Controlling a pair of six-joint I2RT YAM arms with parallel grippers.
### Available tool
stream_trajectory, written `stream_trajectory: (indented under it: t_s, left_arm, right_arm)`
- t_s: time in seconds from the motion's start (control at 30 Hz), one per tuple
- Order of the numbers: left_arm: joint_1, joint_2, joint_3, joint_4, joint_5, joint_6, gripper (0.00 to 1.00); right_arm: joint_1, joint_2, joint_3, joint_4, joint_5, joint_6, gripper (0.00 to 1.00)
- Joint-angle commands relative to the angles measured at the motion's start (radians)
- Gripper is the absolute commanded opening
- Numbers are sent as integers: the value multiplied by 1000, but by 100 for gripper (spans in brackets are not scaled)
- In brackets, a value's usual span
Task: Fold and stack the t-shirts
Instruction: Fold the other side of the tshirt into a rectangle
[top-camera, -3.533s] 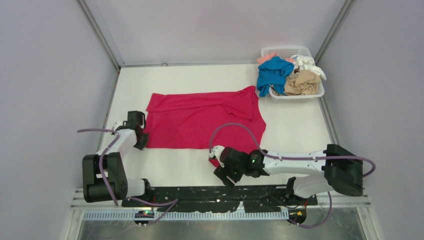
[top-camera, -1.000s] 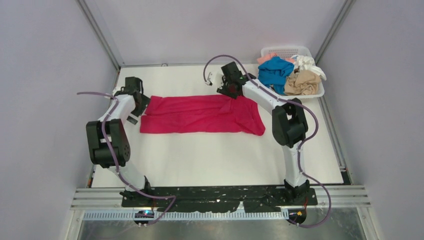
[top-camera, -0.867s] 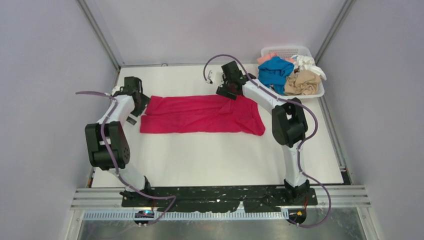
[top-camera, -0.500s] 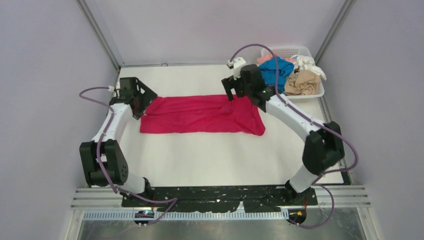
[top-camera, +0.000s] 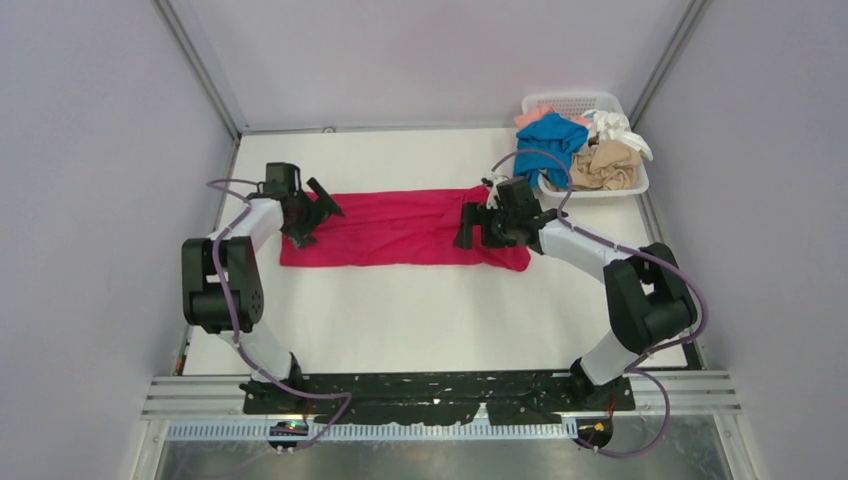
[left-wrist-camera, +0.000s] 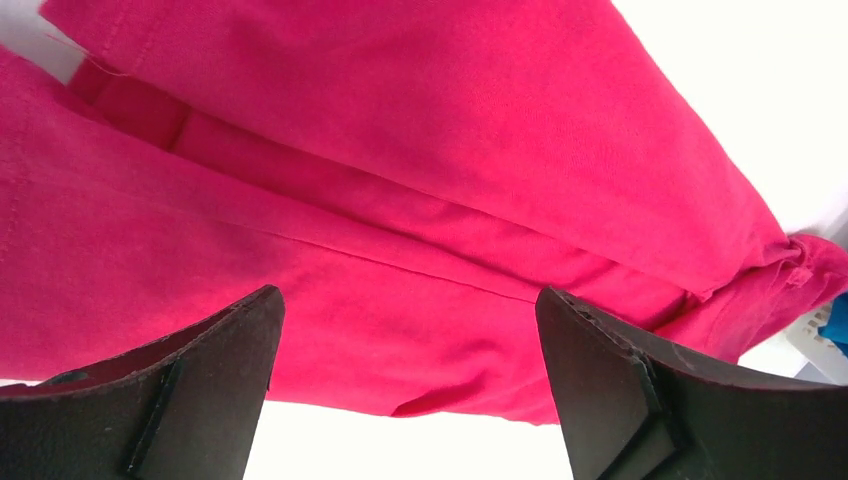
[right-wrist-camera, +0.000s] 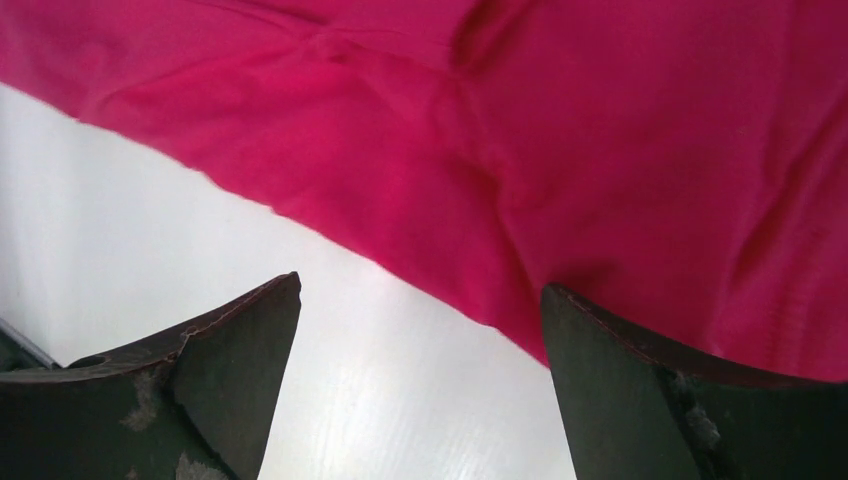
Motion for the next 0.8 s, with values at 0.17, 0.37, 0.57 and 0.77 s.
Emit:
stream_trajectory:
  t_s: [0.17, 0.37, 0.57, 0.77]
  left_arm:
    - [38, 14, 0, -24, -56, 48, 100]
    - [50, -18, -25, -48, -92, 61, 100]
    - [52, -44, -42, -47, -106, 52, 100]
    - [51, -89, -63, -48, -148, 44, 100]
  right_arm:
    - [-150, 142, 83, -42, 167, -13, 95]
    - [-160, 150, 195, -99, 282, -91, 95]
    - [-97, -28, 151, 27, 130, -93, 95]
    - [-15, 95, 162, 197, -1, 83, 95]
